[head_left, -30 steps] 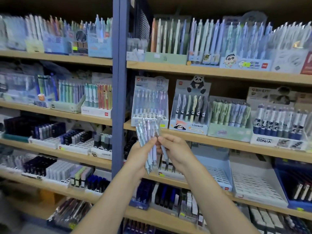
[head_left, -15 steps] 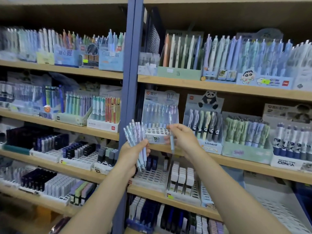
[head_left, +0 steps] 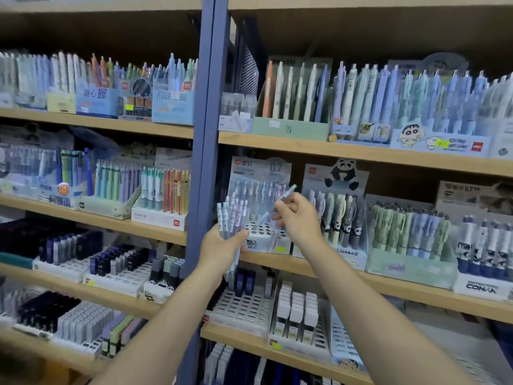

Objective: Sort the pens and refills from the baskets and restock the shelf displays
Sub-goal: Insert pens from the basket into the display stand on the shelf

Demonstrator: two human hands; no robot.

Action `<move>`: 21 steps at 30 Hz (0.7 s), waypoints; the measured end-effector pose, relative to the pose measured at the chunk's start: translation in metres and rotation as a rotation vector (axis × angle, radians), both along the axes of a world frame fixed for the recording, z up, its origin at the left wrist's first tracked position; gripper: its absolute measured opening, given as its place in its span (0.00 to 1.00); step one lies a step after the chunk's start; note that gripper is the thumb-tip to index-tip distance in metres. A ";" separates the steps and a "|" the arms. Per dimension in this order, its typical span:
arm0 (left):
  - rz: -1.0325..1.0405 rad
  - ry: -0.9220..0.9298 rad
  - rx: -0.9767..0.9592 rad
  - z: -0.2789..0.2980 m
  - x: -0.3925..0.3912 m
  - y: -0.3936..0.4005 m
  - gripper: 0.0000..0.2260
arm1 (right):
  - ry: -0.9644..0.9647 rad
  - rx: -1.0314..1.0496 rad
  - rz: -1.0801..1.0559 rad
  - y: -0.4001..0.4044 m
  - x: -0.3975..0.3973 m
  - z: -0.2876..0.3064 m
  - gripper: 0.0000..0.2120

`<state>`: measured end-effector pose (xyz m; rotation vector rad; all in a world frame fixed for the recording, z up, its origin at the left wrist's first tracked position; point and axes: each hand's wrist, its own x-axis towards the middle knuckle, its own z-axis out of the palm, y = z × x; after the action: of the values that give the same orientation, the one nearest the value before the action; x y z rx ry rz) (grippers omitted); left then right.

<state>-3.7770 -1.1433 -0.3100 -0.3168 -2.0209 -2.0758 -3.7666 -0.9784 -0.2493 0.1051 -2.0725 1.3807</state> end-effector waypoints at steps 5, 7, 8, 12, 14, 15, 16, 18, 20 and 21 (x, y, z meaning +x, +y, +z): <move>-0.009 0.021 -0.071 0.006 -0.001 0.004 0.13 | -0.028 0.027 0.020 0.008 0.002 0.003 0.06; -0.009 0.028 -0.094 0.006 -0.002 0.005 0.16 | -0.039 0.044 0.039 0.010 0.004 0.006 0.06; -0.011 0.026 -0.096 0.006 -0.003 0.006 0.17 | -0.037 0.049 0.042 0.011 0.004 0.006 0.06; -0.012 -0.001 -0.090 0.009 -0.004 0.008 0.16 | 0.028 0.009 -0.026 0.011 -0.003 0.007 0.07; -0.023 -0.023 -0.067 0.013 -0.002 0.006 0.15 | 0.046 -0.037 -0.063 0.011 -0.008 0.008 0.07; -0.031 -0.034 -0.056 0.015 0.000 0.006 0.15 | 0.044 -0.050 -0.073 0.011 -0.010 0.007 0.07; -0.041 -0.046 -0.045 0.016 0.001 0.006 0.15 | 0.042 -0.055 -0.079 0.011 -0.012 0.007 0.08; -0.064 -0.066 -0.026 0.018 0.003 0.005 0.14 | 0.034 -0.052 -0.084 0.009 -0.015 0.006 0.09; -0.088 -0.083 0.000 0.019 0.005 0.004 0.13 | 0.024 -0.054 -0.086 0.007 -0.018 0.006 0.08; -0.096 -0.090 0.018 0.019 0.005 0.004 0.12 | 0.018 -0.050 -0.087 0.006 -0.019 0.006 0.07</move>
<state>-3.7717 -1.1393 -0.2911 -0.3289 -2.0747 -2.2023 -3.7854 -0.9728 -0.2428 0.0066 -2.0028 1.3727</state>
